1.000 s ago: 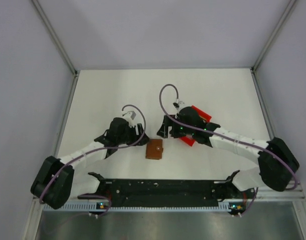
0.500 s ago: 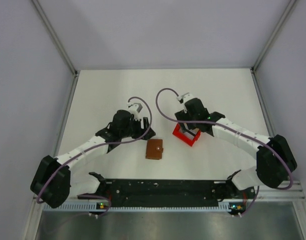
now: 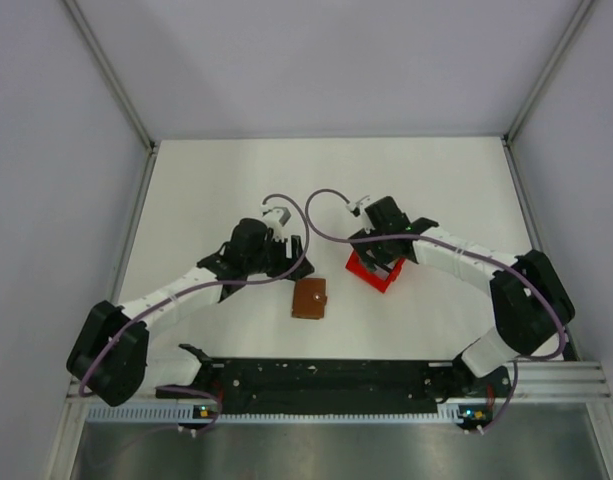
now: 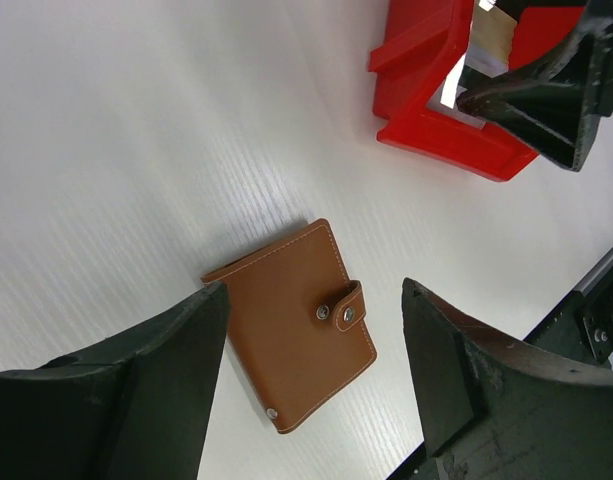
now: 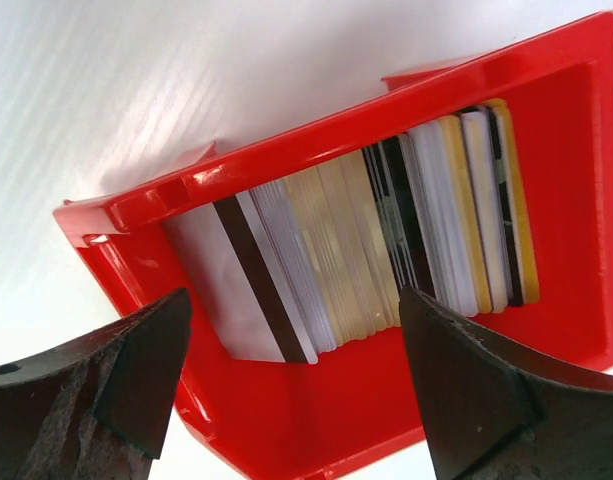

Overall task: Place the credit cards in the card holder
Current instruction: Pick up the credit card from the storage box.

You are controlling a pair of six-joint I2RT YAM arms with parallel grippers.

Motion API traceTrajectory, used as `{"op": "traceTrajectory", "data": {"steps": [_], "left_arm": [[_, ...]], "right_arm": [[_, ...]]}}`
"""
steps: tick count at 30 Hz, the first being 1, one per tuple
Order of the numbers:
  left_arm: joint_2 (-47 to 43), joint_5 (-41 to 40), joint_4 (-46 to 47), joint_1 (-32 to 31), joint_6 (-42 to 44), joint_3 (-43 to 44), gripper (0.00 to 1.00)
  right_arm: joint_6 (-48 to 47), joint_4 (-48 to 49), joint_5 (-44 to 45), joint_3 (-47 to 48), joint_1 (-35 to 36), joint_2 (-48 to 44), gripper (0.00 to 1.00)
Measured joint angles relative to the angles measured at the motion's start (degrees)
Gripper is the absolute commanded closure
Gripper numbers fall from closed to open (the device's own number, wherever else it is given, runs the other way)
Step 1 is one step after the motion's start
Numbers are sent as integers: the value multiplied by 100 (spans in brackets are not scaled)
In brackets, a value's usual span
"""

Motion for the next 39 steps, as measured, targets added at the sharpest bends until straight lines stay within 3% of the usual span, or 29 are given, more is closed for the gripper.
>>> {"op": "traceTrajectory", "data": {"steps": [7, 13, 15, 17, 23, 25, 29, 32, 39], "left_arm": [[208, 76, 85, 0, 9, 105, 27], [216, 74, 118, 0, -11, 105, 27], [216, 74, 125, 0, -9, 105, 27], [216, 76, 133, 0, -9, 105, 27], [216, 72, 142, 0, -9, 105, 27], [216, 72, 142, 0, -7, 105, 27], [216, 70, 142, -2, -7, 105, 27], [216, 70, 142, -2, -9, 105, 27], [216, 61, 144, -4, -7, 105, 27]], "right_arm": [[-160, -125, 39, 42, 2, 363, 16], [-142, -44, 616, 149, 98, 675, 21], [-127, 46, 750, 144, 109, 710, 28], [-94, 118, 835, 133, 109, 737, 42], [-9, 352, 942, 129, 105, 704, 64], [13, 424, 929, 96, 101, 684, 67], [22, 540, 885, 63, 68, 647, 87], [50, 581, 730, 63, 48, 645, 96], [59, 586, 240, 20, -11, 538, 100]]}}
